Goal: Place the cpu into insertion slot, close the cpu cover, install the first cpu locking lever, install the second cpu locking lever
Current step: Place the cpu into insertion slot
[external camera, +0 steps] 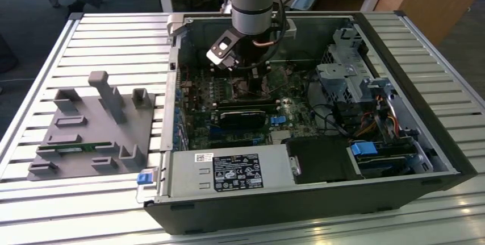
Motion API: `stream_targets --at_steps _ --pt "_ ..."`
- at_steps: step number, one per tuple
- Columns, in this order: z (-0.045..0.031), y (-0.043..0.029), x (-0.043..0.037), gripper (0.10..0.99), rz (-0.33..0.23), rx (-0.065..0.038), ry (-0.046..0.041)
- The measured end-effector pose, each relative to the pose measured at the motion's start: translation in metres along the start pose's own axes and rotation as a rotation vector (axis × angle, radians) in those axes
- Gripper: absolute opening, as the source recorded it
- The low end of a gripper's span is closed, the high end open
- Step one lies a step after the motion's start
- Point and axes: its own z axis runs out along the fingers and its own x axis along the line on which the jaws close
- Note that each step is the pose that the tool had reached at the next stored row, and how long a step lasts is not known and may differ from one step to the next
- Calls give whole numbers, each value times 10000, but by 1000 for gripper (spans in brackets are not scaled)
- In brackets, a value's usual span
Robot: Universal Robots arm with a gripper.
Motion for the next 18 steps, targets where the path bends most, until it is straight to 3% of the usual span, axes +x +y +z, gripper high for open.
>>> stream_targets --at_steps 9,10,18 --pt "6 0 1 549 0 -4 6" --pt "5 0 1 612 0 -3 4" --pt "4 0 10 612 -1 -2 3"
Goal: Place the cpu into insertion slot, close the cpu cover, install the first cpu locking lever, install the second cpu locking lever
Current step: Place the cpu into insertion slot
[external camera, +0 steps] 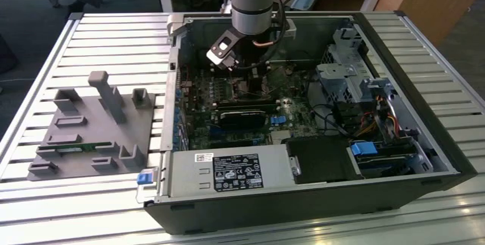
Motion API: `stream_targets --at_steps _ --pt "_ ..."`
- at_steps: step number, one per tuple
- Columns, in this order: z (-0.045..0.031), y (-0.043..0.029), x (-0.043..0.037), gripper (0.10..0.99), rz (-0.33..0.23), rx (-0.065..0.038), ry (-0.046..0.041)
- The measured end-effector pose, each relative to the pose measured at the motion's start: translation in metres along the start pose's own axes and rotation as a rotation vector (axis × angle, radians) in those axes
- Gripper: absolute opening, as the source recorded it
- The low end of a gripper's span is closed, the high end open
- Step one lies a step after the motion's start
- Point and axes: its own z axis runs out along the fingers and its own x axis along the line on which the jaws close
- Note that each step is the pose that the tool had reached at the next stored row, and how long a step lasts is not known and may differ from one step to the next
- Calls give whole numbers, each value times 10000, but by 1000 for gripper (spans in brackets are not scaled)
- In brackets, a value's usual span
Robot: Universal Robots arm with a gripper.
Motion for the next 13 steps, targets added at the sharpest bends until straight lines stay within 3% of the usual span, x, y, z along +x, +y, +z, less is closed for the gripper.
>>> stream_targets --at_steps 9,11,13 --pt "-92 6 -1 612 0 -2 -6" --pt "-93 3 -1 612 -2 0 -69" --pt "-95 2 -2 612 -4 3 -80"
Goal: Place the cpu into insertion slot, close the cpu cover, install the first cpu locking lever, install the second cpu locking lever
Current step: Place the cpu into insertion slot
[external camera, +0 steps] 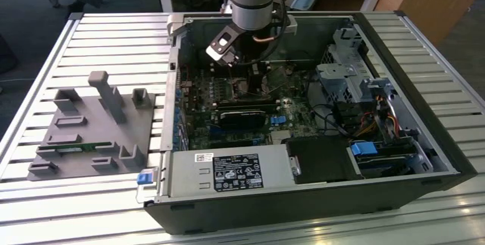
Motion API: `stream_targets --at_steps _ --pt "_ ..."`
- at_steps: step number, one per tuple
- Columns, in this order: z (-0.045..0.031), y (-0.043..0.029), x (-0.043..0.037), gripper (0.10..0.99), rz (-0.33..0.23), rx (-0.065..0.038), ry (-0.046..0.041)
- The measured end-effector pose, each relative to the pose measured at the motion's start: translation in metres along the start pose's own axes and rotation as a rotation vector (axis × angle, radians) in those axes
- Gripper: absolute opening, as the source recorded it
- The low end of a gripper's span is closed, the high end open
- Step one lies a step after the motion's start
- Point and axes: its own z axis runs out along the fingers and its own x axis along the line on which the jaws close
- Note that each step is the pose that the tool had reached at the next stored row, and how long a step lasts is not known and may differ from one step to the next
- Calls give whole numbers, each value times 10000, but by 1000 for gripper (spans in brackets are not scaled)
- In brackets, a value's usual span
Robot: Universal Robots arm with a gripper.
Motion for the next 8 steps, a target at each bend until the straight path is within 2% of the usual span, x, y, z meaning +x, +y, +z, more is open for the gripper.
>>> stream_targets --at_steps 2,5,6,7,8 --pt "-12 1 0 612 0 0 6" --pt "-33 1 -1 596 5 16 62" --pt "-34 2 -3 533 5 16 64" --pt "-34 2 -4 533 5 17 63" --pt "-35 2 -5 471 5 19 61"
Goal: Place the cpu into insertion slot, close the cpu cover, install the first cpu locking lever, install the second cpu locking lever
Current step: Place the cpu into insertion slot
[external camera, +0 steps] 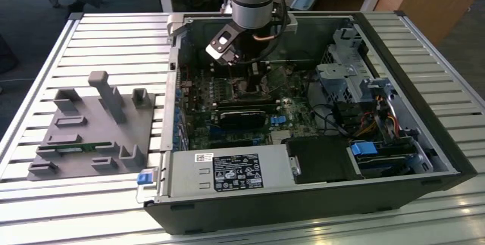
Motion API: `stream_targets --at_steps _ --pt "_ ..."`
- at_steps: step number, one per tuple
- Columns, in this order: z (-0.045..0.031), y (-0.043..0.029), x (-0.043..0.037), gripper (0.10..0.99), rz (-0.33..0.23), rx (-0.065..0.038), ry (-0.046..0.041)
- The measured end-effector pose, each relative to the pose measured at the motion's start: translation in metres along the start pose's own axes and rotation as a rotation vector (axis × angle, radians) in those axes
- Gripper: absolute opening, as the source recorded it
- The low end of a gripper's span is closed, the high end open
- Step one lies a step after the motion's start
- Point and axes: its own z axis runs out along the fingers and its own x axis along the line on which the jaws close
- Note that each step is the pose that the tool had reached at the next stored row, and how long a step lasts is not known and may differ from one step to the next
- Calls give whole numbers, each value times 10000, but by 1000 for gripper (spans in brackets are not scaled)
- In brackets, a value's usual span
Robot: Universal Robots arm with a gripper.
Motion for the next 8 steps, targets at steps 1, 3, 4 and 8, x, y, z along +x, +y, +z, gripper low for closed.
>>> stream_targets --at_steps 1,3,4,8 --pt "-1 0 -1 471 1 0 0" --pt "-1 1 -8 392 -1 3 0" --pt "-1 3 -10 392 0 10 0" --pt "-1 8 -11 216 0 40 -1"
